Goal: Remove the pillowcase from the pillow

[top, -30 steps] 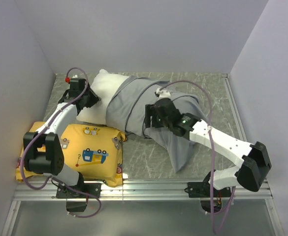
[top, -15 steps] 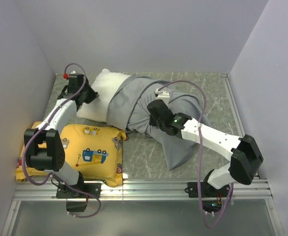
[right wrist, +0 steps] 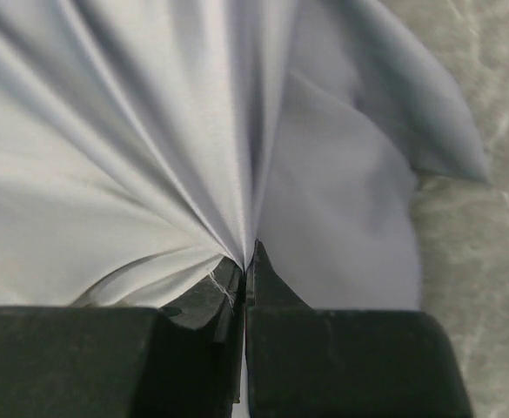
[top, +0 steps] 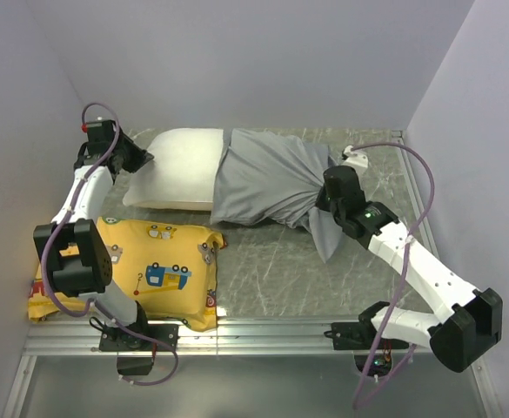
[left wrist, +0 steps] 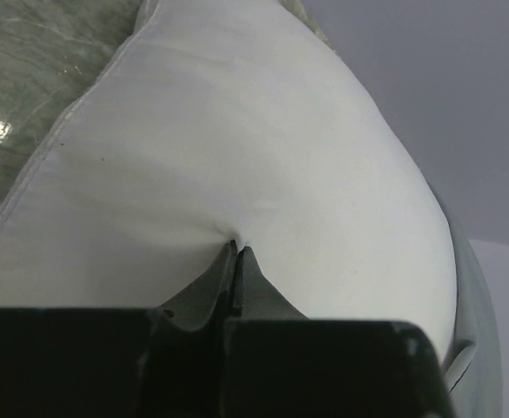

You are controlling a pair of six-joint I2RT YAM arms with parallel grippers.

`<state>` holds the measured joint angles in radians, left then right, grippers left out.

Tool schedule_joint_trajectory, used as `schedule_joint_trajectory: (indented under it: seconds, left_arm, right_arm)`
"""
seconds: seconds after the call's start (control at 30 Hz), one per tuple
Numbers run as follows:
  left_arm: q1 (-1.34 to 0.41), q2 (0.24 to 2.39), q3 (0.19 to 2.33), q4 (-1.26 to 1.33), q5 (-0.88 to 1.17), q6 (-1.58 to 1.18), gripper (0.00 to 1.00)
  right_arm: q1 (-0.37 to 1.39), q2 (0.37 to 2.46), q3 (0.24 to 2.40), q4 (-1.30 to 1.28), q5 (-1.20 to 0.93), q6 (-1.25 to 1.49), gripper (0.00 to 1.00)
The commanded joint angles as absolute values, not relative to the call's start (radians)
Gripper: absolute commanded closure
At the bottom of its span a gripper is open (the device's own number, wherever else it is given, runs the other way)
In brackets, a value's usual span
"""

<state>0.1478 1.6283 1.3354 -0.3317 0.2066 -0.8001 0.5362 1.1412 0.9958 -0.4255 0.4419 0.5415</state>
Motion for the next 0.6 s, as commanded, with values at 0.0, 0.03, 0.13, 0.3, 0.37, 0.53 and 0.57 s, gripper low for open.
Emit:
schedule_joint_trajectory:
  seconds: [0.0, 0.03, 0.13, 0.3, 0.37, 0.53, 0.57]
  left_arm:
    - [0.201, 1.641, 1.404, -0.302, 0.124, -0.765, 1.0]
    - [0.219, 1.641, 1.402, -0.298, 0.129, -0.767, 1.0]
    - [0.245, 1.643, 1.41, -0.305, 0.133, -0.762, 0.99]
    - [0.271, 1.66, 1.417, -0.304, 0.137, -0.767, 0.99]
    - [0.27, 1.667, 1.422, -0.304, 0.143, -0.765, 0.99]
    - [0.272, 1.681, 1.439, -0.301, 0.146, -0.752, 1.0]
    - [0.27, 1.687, 1.446, -0.296, 0.169, -0.752, 0.99]
  right_arm:
    - [0.407, 1.082, 0.956, -0.459, 0.519, 0.522, 1.0]
    - [0.35, 1.068, 0.947, -0.448, 0.502, 0.517, 1.0]
    - [0.279, 1.042, 0.953, -0.454, 0.466, 0.509, 1.0]
    - [0.219, 1.005, 0.998, -0.468, 0.434, 0.517, 1.0]
    - [0.195, 0.986, 1.015, -0.477, 0.436, 0.522, 1.0]
    - [0.147, 0.945, 1.029, -0.466, 0.347, 0.509, 1.0]
    - [0.147, 0.936, 1.031, -0.459, 0.243, 0.503, 1.0]
